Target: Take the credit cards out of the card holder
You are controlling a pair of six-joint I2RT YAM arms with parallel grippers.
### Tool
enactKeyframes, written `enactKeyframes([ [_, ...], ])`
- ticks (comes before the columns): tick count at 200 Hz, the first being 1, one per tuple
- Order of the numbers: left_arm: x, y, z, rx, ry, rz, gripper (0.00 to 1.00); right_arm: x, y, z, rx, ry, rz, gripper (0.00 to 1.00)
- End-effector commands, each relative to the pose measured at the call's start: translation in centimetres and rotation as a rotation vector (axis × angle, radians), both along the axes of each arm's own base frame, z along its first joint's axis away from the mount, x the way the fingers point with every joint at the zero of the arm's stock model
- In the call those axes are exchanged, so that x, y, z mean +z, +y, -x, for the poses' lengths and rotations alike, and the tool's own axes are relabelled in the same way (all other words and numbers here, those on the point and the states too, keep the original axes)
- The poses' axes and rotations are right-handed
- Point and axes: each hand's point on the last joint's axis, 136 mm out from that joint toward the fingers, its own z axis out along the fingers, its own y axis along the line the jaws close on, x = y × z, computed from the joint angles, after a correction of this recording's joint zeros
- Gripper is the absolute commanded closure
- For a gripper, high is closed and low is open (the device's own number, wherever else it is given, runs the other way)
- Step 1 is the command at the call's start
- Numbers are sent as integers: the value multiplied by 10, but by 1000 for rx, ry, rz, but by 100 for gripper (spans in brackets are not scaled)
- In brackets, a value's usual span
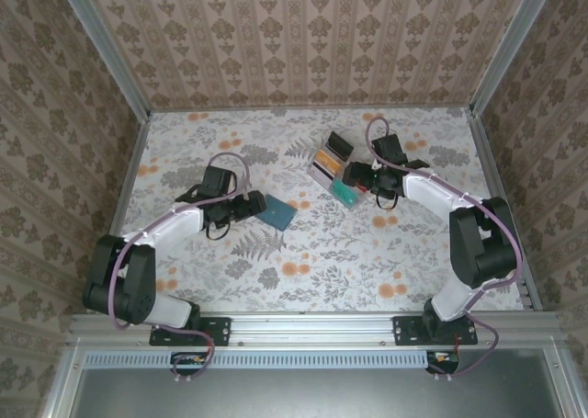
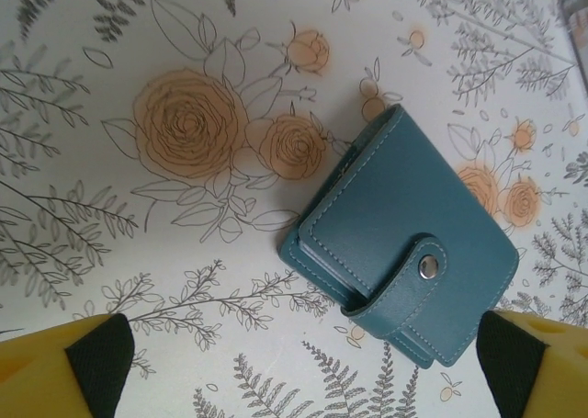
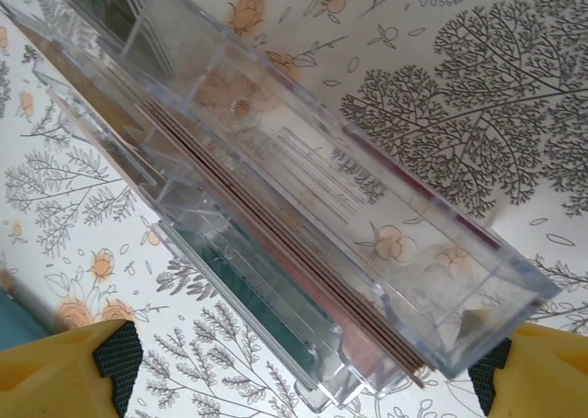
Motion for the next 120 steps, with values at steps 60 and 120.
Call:
enactKeyframes([
  [60, -3, -27, -33, -66, 44, 12, 18, 30, -10, 52, 35, -54, -6, 0],
  [120, -13, -54, -52, -124, 87, 59, 27, 46, 20, 65, 110, -74, -100, 0],
])
